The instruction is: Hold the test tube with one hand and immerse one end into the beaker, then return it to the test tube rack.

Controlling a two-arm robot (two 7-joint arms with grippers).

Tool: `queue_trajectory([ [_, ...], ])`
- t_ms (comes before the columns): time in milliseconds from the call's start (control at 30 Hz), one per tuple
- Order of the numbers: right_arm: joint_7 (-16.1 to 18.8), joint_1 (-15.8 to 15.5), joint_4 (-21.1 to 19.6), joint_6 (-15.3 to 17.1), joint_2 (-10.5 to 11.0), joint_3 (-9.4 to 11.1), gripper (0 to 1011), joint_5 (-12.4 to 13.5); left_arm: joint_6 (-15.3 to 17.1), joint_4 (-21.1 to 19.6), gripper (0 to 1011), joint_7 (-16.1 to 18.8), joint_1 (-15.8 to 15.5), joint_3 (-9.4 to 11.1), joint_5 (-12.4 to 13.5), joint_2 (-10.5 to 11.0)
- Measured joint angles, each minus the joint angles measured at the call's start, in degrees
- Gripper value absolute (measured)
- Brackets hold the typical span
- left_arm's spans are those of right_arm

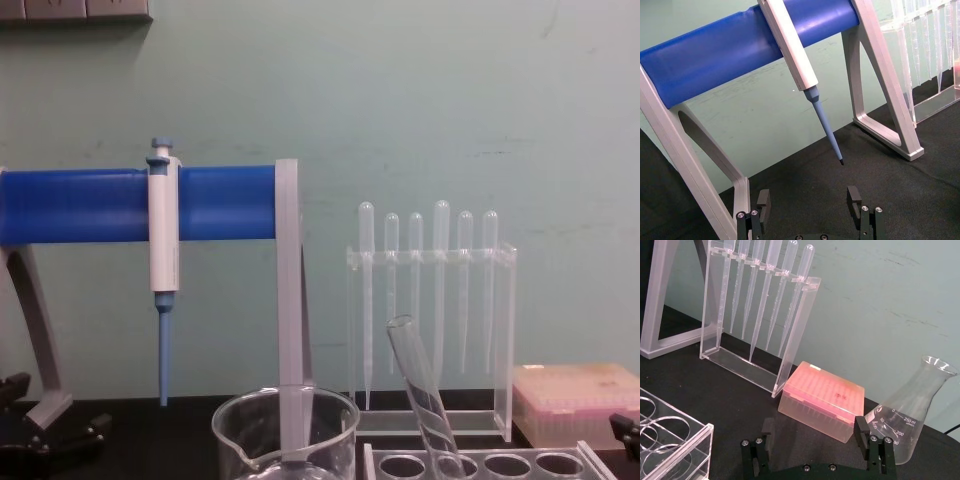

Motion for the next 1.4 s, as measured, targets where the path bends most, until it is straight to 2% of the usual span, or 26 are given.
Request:
queue_trajectory([
  [1033, 0.0, 0.0, 0.0, 0.0, 0.0, 0.0, 1004, 0.0, 0.0, 0.0, 1000, 0.0, 0.0, 0.0, 0.0, 0.0],
  [1200, -1.6, -3.3, -3.7, 0.2, 1.1, 1.8, 1004, -1.2, 0.0, 0.0, 1000, 0.0, 0.0, 0.0, 0.0, 0.0],
  [1333, -3.8, -7.6, -8.7, 0.9, 2.8, 3.6, 1004, -2.2, 0.0, 0.0, 1000, 0.0, 0.0, 0.0, 0.0, 0.0],
  [1400, -4.8, -10.7, -12.5, 1.7, 4.2, 4.7, 1004, -2.6, 0.0, 0.0, 1000, 0.0, 0.0, 0.0, 0.0, 0.0],
])
